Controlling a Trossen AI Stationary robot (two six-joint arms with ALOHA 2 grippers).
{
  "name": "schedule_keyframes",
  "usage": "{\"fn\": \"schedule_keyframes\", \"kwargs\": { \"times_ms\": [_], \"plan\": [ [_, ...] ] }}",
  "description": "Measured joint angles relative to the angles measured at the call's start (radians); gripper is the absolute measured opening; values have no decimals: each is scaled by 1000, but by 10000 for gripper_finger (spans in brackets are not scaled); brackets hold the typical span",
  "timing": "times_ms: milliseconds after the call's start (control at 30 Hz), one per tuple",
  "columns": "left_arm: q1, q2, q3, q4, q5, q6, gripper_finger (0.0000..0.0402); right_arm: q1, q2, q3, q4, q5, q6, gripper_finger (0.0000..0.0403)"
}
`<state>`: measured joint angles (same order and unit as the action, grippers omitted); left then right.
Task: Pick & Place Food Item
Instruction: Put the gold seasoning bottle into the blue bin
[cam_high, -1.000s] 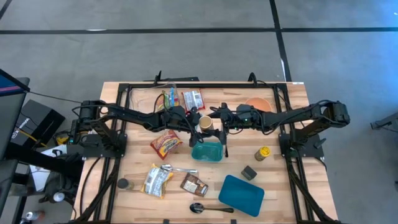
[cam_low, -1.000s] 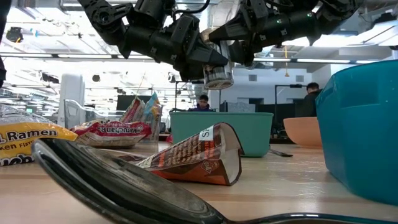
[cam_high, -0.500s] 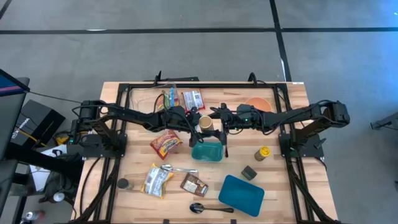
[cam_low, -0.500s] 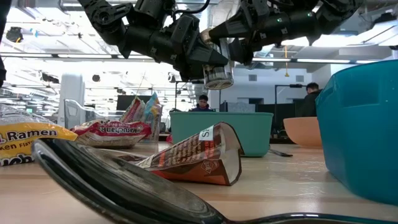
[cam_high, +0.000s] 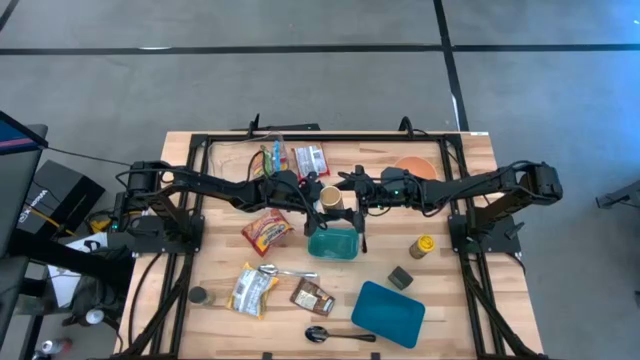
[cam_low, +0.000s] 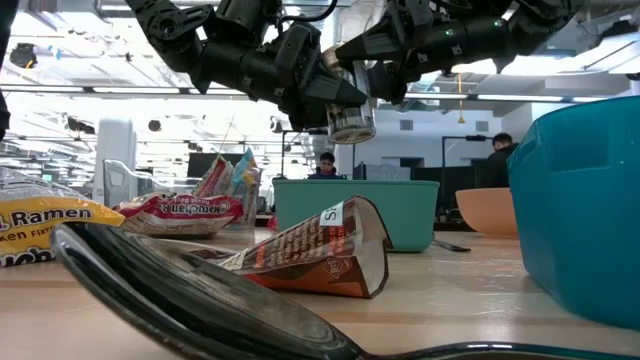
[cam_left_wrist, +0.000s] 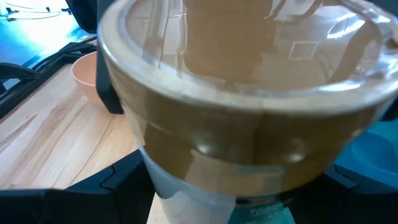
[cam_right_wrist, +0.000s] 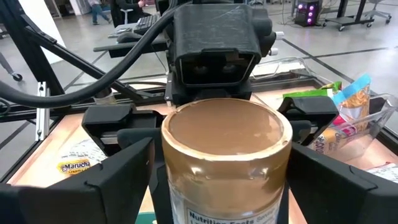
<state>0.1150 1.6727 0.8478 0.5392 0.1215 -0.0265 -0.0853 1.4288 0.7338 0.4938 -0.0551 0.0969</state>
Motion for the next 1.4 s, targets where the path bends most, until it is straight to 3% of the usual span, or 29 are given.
{"fn": "schedule_keyframes", "kwargs": {
  "times_ms": [367,633,1400],
  "plan": [
    [0,-2,-2,-25,10,3,281,0,115,-2,138,-8,-2,332],
    [1,-3,0,-34,-8,-2,281,-10,96,0,119,2,1,306],
    [1,-2,0,-38,-1,0,281,-7,88,0,87,0,0,295]
  ]
}}
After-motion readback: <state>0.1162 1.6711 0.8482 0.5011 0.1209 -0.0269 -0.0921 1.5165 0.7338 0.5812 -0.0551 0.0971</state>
